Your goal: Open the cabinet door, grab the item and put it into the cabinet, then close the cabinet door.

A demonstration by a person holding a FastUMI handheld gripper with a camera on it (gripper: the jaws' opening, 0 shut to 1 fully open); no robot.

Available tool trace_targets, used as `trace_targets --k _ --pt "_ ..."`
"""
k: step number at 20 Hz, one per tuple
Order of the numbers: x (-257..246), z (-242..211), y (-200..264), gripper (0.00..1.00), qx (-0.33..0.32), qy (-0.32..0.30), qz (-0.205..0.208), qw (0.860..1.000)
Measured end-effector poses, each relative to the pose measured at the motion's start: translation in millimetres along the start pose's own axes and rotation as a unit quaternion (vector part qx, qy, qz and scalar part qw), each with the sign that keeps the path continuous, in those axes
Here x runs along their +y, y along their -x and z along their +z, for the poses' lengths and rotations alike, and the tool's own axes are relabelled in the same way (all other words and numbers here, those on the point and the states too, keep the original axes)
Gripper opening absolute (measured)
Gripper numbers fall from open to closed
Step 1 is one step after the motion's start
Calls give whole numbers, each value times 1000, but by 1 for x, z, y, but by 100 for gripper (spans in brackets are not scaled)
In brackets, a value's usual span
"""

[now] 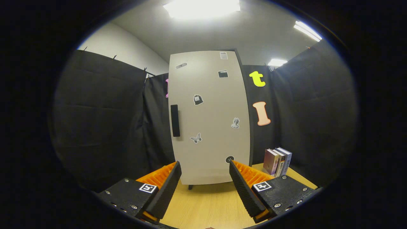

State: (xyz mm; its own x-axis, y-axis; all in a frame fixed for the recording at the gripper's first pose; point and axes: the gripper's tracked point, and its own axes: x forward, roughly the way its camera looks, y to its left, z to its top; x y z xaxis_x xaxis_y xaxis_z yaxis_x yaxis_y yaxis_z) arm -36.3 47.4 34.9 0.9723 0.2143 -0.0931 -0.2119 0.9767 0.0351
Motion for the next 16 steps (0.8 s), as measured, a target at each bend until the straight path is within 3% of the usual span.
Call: trace_targets --k 16 --pt "6 14 -12 94 -10 -1 -3 1000"
